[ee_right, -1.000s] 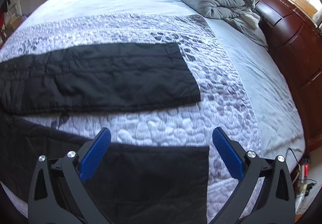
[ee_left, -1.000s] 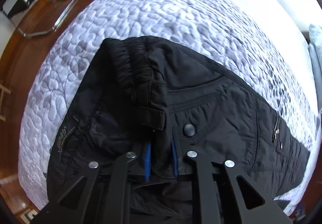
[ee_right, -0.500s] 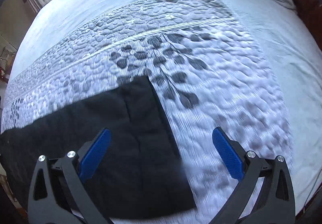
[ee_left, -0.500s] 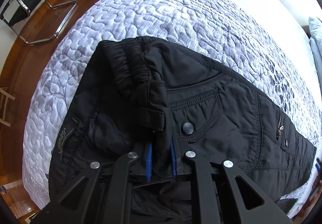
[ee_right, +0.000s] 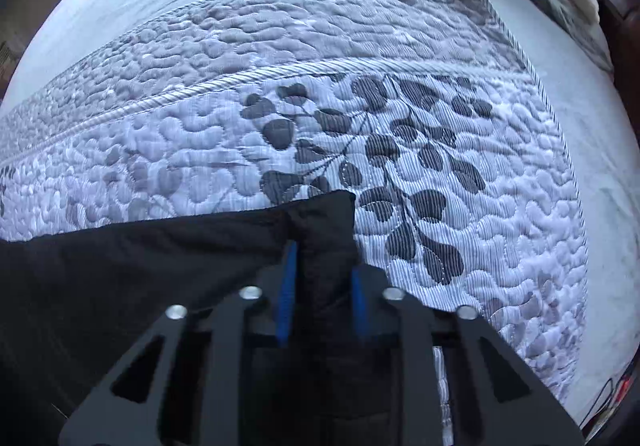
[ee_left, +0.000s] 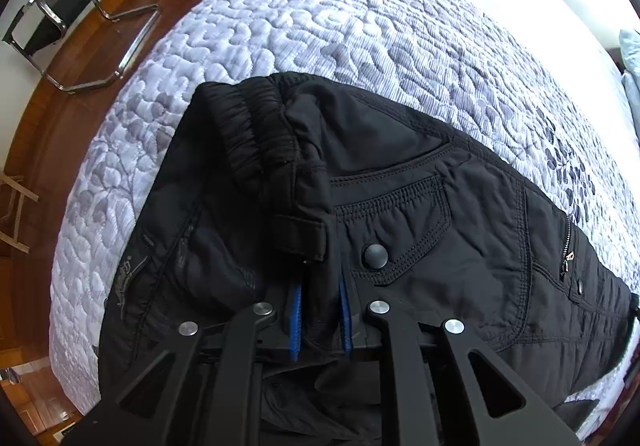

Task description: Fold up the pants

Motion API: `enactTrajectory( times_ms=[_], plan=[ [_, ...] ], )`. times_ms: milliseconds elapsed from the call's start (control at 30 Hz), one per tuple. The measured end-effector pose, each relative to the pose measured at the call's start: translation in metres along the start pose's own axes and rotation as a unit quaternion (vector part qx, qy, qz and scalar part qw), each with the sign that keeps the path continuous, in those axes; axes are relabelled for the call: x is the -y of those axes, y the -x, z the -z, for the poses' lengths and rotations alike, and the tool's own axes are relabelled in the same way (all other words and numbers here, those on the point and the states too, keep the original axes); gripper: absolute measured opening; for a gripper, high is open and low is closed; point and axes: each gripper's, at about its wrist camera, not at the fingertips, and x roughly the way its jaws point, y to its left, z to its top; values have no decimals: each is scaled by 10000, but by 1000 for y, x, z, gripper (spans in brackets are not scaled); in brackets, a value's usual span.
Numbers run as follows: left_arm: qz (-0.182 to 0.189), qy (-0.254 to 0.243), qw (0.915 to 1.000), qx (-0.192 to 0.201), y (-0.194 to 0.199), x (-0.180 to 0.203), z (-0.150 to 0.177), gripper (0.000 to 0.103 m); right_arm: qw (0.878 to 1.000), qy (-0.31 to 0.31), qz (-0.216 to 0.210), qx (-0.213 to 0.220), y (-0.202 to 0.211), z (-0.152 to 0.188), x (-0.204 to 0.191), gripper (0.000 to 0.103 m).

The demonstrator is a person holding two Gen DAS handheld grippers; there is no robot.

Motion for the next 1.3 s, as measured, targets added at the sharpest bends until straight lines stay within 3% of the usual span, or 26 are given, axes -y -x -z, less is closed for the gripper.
enactTrajectory(
  times_ms=[67,200,367,533,600,667,833,1000,1100,1200,1267,1300],
  plan=[
    [-36,-87,9999,123,5,3,3,14,9998,44,40,179,15,2,-2,11],
    [110,69,9980,624,32,0,10,14,9951,-161,-109,974,68,2,1,10],
    [380,-139,9870,1554,82,1,36,14,9676,-407,-805,2359,156,23,8,10],
    [869,-300,9697,2263,123,-19,83,14,9378,-469,-1195,3225,220,89,29,10],
    [1080,-488,9583,2601,137,-34,111,14,9305,-554,-1270,3391,233,123,44,10],
    [1281,-660,9479,2840,145,-49,138,14,9263,-713,-1373,3436,237,162,60,10],
    [1729,-550,9397,2899,133,-96,205,14,9311,-1135,-1376,3183,215,243,88,10],
    [1877,-274,9404,2824,107,-129,257,14,9328,-1739,-1443,2807,189,317,104,9],
    [1837,-122,9456,2683,86,-142,280,15,9379,-1933,-1440,2495,175,349,102,9],
    [1789,104,9493,2584,70,-155,298,24,9491,-1903,-1345,2121,160,373,93,11],
    [1770,419,9505,2519,67,-167,312,46,9569,-1827,-1182,1922,153,388,87,22],
    [1790,639,9495,2497,67,-174,319,72,9586,-1832,-1164,1843,151,394,86,25]
  ],
)
